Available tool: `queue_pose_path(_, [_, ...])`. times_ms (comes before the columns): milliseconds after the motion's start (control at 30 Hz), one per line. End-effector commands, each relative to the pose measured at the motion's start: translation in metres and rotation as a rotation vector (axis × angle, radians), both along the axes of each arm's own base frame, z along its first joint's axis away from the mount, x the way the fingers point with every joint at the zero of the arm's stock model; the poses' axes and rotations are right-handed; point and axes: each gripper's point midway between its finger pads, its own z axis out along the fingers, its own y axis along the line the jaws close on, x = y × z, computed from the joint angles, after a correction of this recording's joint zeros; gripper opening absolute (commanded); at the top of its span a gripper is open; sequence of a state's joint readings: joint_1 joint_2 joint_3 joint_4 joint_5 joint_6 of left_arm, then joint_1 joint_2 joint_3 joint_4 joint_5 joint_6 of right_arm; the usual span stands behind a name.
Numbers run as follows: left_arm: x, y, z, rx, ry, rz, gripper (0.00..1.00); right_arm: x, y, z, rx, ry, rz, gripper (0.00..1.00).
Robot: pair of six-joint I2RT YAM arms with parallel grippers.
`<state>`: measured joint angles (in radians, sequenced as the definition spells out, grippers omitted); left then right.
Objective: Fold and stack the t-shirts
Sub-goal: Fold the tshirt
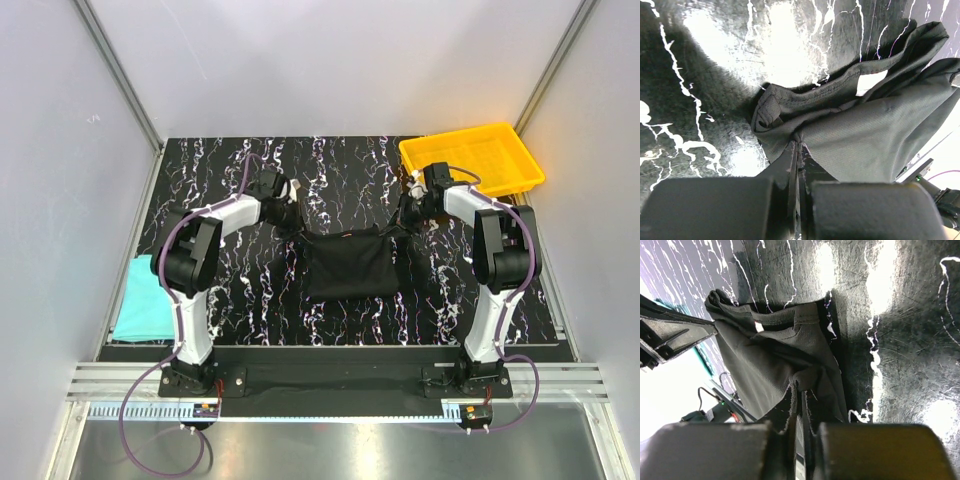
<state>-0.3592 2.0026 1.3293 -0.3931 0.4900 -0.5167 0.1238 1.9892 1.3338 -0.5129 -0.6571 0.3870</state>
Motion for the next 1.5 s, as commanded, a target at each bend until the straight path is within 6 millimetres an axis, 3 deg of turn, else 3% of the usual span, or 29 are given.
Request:
queue_pose_path(0, [0.013,-0.004,0.031,-0.047,-0.085,-0.01,0.0,0.005,0.007,0.035,0.032,-0.089,0.011,0.01])
queue_pose_path(33, [0.013,-0.004,0.043,-0.057,-0.108,-0.01,0.0,0.002,0.006,0.037,0.029,-0.089,0.003,0.0])
queue_pose_path(233, [-0.004,0.001,0.068,-0.08,-0.132,0.013,0.0,-0.016,0.007,0.071,0.069,-0.117,-0.023,0.0])
queue_pose_path(267, [-0.007,0.001,0.082,-0.094,-0.159,0.017,0.0,-0.02,0.01,0.082,0.085,-0.133,-0.02,0.0])
queue_pose_path(333, [-0.013,0.003,0.093,-0.106,-0.169,0.033,0.0,-0.032,0.014,0.086,0.096,-0.119,-0.02,0.0])
queue_pose_path(367, [-0.022,0.006,0.092,-0.106,-0.159,0.036,0.0,-0.04,0.019,0.097,0.102,-0.146,-0.005,0.0])
queue_pose_path(400, [-0.028,0.006,0.108,-0.122,-0.193,0.035,0.0,-0.05,0.021,0.096,0.099,-0.138,0.003,0.0])
queue_pose_path(467, [-0.045,0.009,0.11,-0.136,-0.178,0.042,0.0,-0.065,0.025,0.11,0.102,-0.165,0.011,0.0])
queue_pose_path(500, [-0.053,0.011,0.128,-0.157,-0.218,0.042,0.0,-0.074,0.024,0.107,0.1,-0.15,0.007,0.0])
queue_pose_path(600, [-0.077,0.017,0.131,-0.174,-0.213,0.059,0.0,-0.097,0.025,0.118,0.113,-0.163,0.007,0.0])
queue_pose_path(633, [-0.086,0.019,0.145,-0.198,-0.24,0.069,0.0,-0.104,0.025,0.12,0.115,-0.161,0.009,0.0])
queue_pose_path(833, [-0.132,0.027,0.151,-0.259,-0.22,0.098,0.0,-0.144,0.024,0.149,0.138,-0.189,0.001,0.0])
queue_pose_path(967, [-0.149,0.028,0.172,-0.317,-0.259,0.102,0.0,-0.165,0.022,0.165,0.168,-0.192,-0.022,0.0])
queue_pose_path(1200, [-0.143,0.025,0.188,-0.33,-0.272,0.107,0.0,-0.167,0.02,0.17,0.169,-0.196,-0.058,0.0])
queue_pose_path(1233, [-0.138,0.024,0.195,-0.332,-0.29,0.102,0.0,-0.164,0.02,0.172,0.166,-0.197,-0.062,0.0])
queue_pose_path(1467, [-0.101,0.014,0.196,-0.286,-0.273,0.091,0.0,-0.131,0.024,0.167,0.123,-0.169,-0.076,0.0])
